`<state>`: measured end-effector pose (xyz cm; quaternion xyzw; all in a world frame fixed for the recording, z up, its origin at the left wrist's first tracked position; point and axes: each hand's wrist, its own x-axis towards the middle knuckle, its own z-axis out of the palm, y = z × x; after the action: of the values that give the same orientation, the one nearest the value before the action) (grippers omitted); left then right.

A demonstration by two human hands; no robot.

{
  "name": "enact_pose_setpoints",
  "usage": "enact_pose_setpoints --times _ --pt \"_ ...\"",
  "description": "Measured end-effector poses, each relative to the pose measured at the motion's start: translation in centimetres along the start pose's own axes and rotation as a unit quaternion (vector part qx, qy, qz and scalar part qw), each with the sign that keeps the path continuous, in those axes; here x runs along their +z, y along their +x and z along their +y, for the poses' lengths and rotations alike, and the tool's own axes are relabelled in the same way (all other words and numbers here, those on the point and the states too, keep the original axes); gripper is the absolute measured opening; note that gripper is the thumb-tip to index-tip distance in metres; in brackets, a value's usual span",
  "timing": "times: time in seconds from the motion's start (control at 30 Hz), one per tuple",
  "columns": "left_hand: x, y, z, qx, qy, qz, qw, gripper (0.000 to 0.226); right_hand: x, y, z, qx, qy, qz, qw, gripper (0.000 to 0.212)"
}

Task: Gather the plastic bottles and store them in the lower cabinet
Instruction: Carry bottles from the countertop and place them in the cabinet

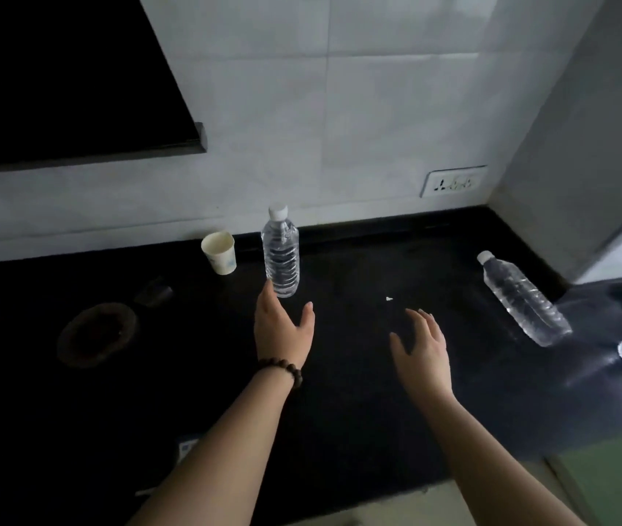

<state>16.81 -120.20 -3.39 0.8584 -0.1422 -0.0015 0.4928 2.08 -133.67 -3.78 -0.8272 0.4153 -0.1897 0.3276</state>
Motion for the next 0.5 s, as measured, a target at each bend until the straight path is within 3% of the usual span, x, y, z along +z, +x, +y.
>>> enact_pose_setpoints --times 0.13,0.3,0.37,0.5 --pt "2.9 5.0 0.7 -0.053 -0.028 0.058 0.997 0.094 0.5 4.0 0.8 -0.011 0.008 -0.031 0.999 0.049" --pt "5.6 10.4 -0.3 -0.142 -0.161 0.055 0.975 0.117 1.6 7.3 1.4 -0.02 0.017 -0.038 0.999 0.048" --pt "6.4 11.7 -1.0 -0.123 -0.178 0.048 0.975 0.112 1.8 8.0 1.6 -0.015 0.017 -0.034 0.999 0.049" --pt "6.5 13.6 -2.0 -0.103 -0.159 0.055 0.98 0.071 1.8 8.2 2.4 0.0 0.018 -0.025 1.0 0.05"
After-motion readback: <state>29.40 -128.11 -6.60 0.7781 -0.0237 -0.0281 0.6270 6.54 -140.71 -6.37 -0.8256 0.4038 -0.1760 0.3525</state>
